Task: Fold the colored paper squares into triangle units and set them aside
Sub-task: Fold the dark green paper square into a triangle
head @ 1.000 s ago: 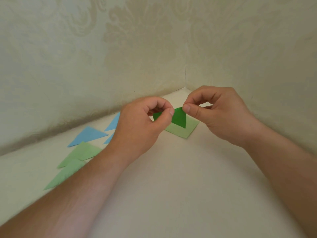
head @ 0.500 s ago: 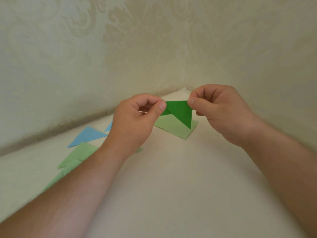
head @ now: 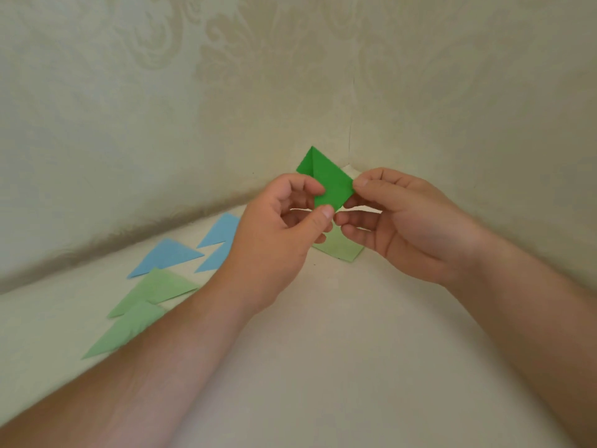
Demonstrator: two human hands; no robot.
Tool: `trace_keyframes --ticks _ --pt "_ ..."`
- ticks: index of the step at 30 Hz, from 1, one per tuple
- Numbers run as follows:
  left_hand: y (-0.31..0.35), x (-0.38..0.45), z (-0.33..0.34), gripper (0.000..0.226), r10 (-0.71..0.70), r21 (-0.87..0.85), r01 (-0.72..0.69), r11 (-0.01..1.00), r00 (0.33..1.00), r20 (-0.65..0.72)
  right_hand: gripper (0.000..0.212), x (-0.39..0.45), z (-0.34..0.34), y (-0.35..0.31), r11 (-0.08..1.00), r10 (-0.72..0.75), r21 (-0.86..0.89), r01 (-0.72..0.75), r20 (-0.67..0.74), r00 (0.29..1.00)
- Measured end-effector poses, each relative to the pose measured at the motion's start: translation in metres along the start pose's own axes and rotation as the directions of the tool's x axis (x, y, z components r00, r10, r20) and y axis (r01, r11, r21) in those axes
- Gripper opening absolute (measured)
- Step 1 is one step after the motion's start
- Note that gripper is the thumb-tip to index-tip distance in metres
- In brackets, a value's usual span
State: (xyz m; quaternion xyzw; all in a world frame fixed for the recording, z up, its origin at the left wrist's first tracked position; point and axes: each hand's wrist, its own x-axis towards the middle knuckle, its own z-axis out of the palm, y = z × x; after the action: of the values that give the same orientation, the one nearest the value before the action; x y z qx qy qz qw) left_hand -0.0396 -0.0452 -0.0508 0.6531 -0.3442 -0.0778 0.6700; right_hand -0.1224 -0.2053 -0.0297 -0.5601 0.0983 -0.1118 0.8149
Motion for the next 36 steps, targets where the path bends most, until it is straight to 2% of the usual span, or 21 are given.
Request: trace_keyframes --ticks 3,5,8,11,16,22,24,27,30,33,36 --pt "0.003 0.001 0.000 0.024 -0.053 -0.115 0.053 0.992 0.999 0.006 0.023 0.000 -0.005 -0.002 0.998 0.062 -0.035 -0.060 0.034 0.998" --pt "0.005 0.001 -0.001 0.027 -0.088 -0.189 0.098 0.977 0.994 0.064 0.028 0.001 -0.008 -0.003 0.997 0.079 -0.002 -0.079 0.053 0.995" --pt "0.005 -0.002 -0.001 0.032 -0.081 -0.197 0.112 0.974 0.984 0.159 0.034 0.000 -0.009 -0.004 0.997 0.065 0.020 -0.068 0.137 0.989" --pt "0.005 -0.002 -0.002 0.037 -0.070 -0.201 0.106 0.974 0.982 0.176 0.030 -0.003 -0.007 -0.005 1.000 0.020 -0.002 -0.020 0.199 0.980" --pt "0.004 0.001 -0.007 0.037 -0.065 -0.199 0.097 0.975 0.985 0.159 0.023 -0.003 -0.009 -0.006 0.996 -0.044 0.091 0.027 0.191 0.981" --pt "0.006 0.003 -0.010 0.042 -0.040 -0.198 0.069 0.978 0.988 0.149 0.032 0.000 -0.010 -0.004 0.996 -0.058 0.074 0.049 0.120 0.991" --pt "0.007 0.004 -0.010 0.036 -0.043 -0.182 0.063 0.981 0.992 0.115 0.036 0.000 -0.011 -0.004 0.997 -0.066 0.054 0.061 0.098 0.993" --pt "0.006 0.006 -0.011 0.018 -0.085 -0.153 0.088 0.984 0.996 0.031 0.042 0.001 -0.011 -0.001 0.995 -0.099 -0.013 0.100 0.093 0.991" --pt "0.004 0.007 -0.010 0.007 -0.099 -0.131 0.093 0.987 0.994 -0.039 0.041 0.002 -0.009 0.004 0.973 -0.134 -0.177 0.146 0.075 0.988" --pt "0.005 0.007 -0.010 0.005 -0.063 -0.104 0.055 0.993 0.996 -0.071 0.036 0.002 -0.007 0.009 0.898 -0.195 -0.393 0.199 0.050 0.979" --pt "0.007 0.006 -0.010 0.010 -0.034 -0.081 0.026 0.996 0.994 -0.106 0.032 0.000 -0.005 0.011 0.845 -0.208 -0.488 0.218 0.075 0.975"
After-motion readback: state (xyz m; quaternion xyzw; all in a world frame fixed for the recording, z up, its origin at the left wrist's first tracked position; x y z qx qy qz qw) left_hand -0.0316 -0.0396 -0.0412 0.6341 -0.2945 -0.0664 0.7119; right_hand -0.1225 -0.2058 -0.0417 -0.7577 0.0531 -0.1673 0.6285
